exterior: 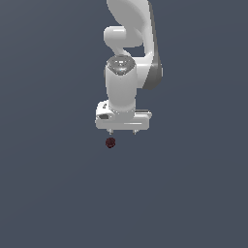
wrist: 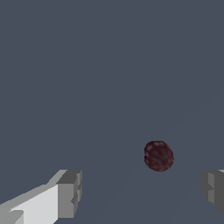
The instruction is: Pick up the object and move it to a goal position.
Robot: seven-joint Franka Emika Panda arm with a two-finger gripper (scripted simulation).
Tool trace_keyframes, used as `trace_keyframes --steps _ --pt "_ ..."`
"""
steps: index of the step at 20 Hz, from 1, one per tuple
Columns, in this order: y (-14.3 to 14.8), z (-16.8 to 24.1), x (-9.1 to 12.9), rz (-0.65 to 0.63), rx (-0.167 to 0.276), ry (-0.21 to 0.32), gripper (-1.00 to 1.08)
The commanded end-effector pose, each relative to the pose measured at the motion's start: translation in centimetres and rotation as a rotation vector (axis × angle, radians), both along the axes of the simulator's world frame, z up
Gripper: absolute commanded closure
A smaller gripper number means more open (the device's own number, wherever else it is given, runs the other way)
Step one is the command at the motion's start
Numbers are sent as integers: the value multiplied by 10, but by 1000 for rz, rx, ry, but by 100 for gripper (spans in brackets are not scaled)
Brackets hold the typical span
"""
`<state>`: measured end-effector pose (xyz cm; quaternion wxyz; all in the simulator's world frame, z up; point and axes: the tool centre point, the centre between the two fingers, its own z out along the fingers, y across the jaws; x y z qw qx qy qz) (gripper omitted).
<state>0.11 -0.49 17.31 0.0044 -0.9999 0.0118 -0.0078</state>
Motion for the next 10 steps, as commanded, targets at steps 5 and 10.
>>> trace_keyframes --steps 5,10 --pt "-3 1 -2 8 -1 4 -92" --pt "-9 6 -7 26 -4 13 -92"
